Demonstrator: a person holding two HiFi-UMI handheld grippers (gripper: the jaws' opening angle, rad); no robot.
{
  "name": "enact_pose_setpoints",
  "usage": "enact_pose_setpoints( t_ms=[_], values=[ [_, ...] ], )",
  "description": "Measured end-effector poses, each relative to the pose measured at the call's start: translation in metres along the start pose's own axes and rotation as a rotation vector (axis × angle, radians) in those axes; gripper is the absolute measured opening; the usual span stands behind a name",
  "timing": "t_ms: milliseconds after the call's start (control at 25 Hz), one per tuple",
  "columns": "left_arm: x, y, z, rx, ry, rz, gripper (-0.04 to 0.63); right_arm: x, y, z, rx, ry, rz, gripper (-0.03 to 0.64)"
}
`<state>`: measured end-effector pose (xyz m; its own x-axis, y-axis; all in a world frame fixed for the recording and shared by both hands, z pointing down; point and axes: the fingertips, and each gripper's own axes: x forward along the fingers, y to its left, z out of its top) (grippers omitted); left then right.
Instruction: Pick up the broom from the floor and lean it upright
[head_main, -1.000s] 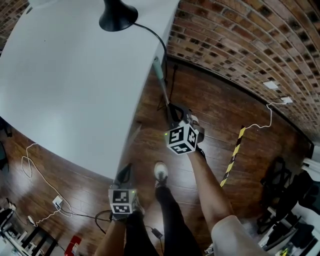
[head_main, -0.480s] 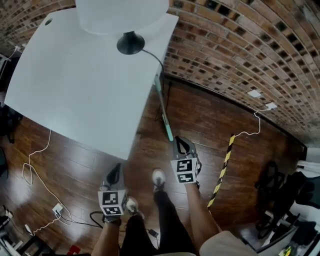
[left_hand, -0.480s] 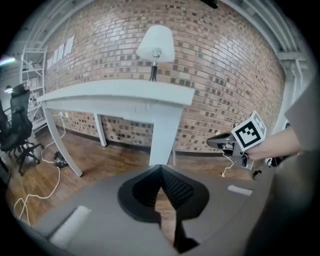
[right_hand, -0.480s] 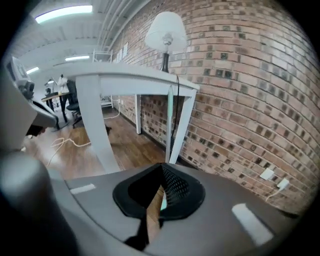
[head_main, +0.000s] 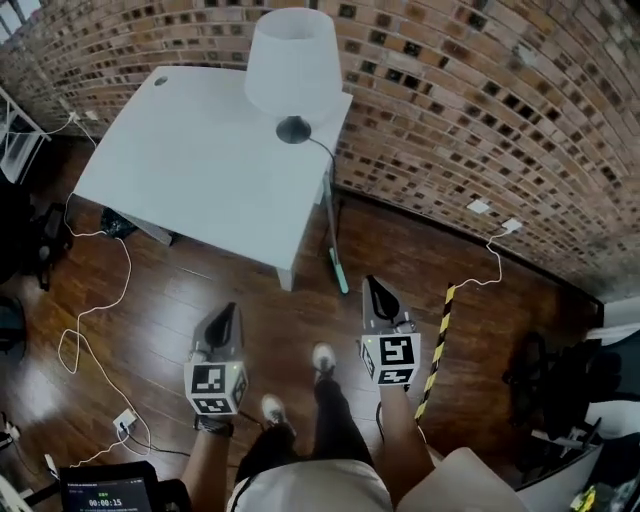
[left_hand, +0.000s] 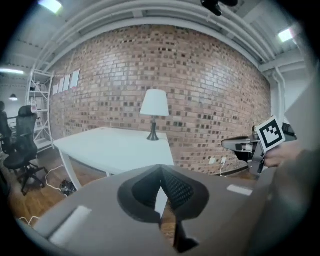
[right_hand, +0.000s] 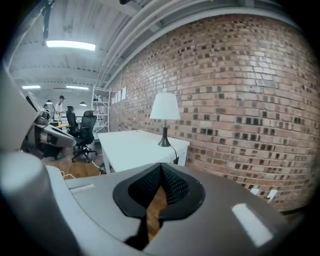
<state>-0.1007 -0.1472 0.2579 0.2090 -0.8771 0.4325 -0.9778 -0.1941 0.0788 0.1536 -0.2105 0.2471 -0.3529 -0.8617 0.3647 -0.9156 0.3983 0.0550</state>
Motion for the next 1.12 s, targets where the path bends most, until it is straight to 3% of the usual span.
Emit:
enact_pose_setpoints(
  t_ms=[120,400,560,760,1000,1120],
  values=[
    [-0.044,-0.004,0.035,0.044,-0.076,-0.025,0.0,-0.05,0.021,0.042,0.004,-0.06,-0.019,0.012],
    [-0.144,0.004,0.078,0.054,-0.242,-0.047,0.0,-0.148,0.046,0.108,-0.017,-0.18,-0.107,0.012],
    [-0.181,0.017,0.075,0.027,-0.267,-0.068,0.0,-0.192,0.055,0.122,-0.01,-0.215,-0.142,0.012],
    [-0.211,0.036,0.082,0.033,-0.282,-0.042,0.0,-0.229,0.068,0.127,0.008,-0.246,-0.137,0.012],
    [-0.225,0.009,0.095,0.17,-0.314,-0.04,0.0,-0.26,0.059,0.13,-0.019,-0.293,-0.165,0.012],
    [-0.223,-0.01,0.095,0.18,-0.317,-0.062,0.0,-0.27,0.048,0.128,-0.014,-0.298,-0.177,0.014]
  ],
)
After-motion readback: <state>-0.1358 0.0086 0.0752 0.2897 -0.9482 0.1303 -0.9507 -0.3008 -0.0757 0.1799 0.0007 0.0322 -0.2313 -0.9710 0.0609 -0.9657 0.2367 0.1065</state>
